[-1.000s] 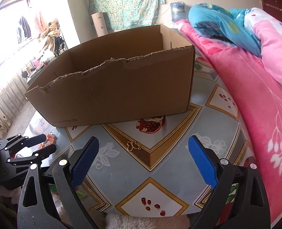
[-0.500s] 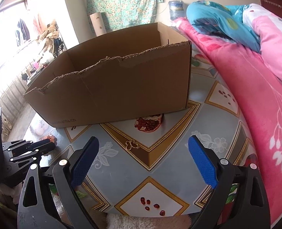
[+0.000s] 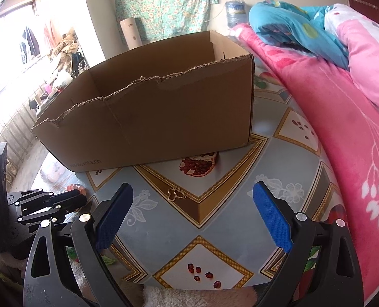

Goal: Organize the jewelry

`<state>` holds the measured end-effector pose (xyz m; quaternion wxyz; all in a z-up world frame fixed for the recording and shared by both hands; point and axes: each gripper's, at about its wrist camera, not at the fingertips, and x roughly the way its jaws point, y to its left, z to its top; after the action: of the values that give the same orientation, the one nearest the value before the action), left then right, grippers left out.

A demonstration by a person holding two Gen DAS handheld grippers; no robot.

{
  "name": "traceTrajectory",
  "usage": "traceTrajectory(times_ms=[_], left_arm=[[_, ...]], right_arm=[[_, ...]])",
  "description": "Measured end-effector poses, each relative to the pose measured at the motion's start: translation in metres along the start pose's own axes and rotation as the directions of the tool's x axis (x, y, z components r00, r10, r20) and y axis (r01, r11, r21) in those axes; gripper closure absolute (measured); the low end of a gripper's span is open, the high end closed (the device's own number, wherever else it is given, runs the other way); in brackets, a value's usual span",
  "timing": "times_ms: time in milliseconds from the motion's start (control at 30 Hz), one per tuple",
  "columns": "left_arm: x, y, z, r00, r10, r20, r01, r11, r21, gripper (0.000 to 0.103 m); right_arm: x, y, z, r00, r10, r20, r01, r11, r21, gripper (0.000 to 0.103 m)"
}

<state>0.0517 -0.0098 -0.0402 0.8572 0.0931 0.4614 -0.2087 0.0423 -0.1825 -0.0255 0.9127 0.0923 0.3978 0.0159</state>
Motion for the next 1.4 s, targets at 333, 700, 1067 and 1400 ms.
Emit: traceTrajectory(times_ms=[333,700,1067,1400], left_arm=[[0.001,0.001,-0.002,0.999,0.030,-0.026,-0.030,1.000,0.007,0.089],[0.005,-0.002,0.001,1.000,0.022,-0.008,-0.022,1.000,0.004,0.089],[0.002,0.003,-0.001,1.000,0.014,-0.003,-0.014,1.000,0.007,0.090],[0.002,0.003,-0.001,1.000,0.014,-0.003,-0.014,1.000,0.008,0.089]], right_arm=[[0.001,-0.002,-0.002,1.000,0.002,-0.004,-0.002,1.000,0.008,0.013],[0.010,0.012,-0.003,0.999,0.034,-0.037,-0.036,0.998,-0.056,0.033],[0.033,0.024,-0.003,0.993,0.046,-0.104,-0.060,0.989,-0.136,0.068],[0.047,0.018,0.000,0.983,0.082,-0.162,-0.100,0.990,-0.102,0.076]])
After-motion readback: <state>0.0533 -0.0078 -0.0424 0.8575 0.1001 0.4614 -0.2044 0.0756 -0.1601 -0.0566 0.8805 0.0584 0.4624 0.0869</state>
